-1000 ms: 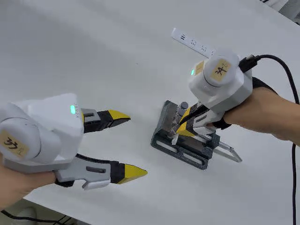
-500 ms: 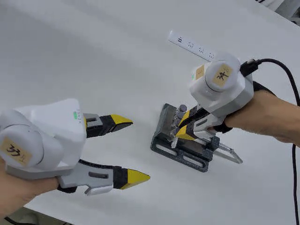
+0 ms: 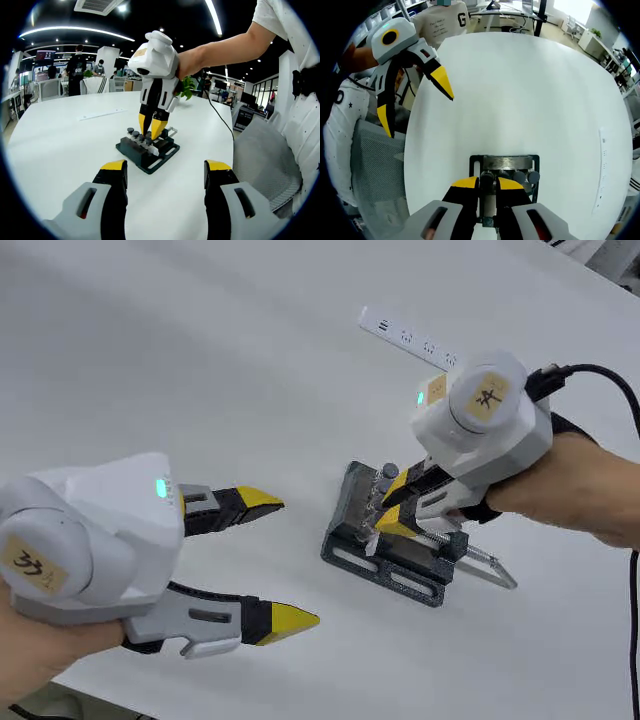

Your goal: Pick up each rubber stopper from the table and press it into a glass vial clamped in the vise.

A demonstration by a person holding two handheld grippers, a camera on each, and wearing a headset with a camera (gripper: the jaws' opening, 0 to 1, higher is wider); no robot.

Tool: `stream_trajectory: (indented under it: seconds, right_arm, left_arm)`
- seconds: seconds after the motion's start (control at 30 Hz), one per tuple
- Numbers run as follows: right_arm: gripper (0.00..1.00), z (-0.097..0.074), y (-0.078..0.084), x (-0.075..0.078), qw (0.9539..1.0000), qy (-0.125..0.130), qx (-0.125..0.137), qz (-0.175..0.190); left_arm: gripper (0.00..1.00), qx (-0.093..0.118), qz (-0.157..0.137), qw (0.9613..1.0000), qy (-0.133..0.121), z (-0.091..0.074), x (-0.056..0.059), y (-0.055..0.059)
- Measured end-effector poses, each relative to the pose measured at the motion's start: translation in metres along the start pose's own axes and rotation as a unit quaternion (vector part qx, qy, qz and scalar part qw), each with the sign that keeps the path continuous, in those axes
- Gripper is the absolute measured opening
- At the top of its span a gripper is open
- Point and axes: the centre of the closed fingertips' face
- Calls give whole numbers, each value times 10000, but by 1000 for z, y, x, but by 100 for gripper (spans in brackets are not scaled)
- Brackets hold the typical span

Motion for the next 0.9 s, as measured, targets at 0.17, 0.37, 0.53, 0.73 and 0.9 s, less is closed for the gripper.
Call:
stream_trajectory:
  seconds: [0.17, 0.37, 0.53, 0.73, 0.9]
  right_arm:
    - [4, -2, 2, 2, 10000, 50, 43, 17]
    - [2, -2, 0, 0, 9999, 28, 113, 33]
    - [2, 2, 2, -5, 10000, -61, 66, -3]
    - [1, 4, 3, -3, 10000, -40, 73, 1]
    - [1, 6, 3, -3, 10000, -55, 67, 9]
  left_arm:
    - [61, -5, -1, 10000, 13, 1, 1, 0]
    - [61, -15, 9, 10000, 30, 2, 2, -1]
    - [61, -16, 2, 10000, 33, 2, 3, -1]
    - [61, -8, -22, 10000, 24, 1, 2, 0]
    - [60, -4, -34, 10000, 16, 0, 2, 0]
Point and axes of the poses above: the centre of the closed fingertips' face, and the gripper's own axes: z roughly forward along the fingers, x roughly to its right, y roughly out of its underside, and after that the axes turned 13 degrees about -z, right-handed
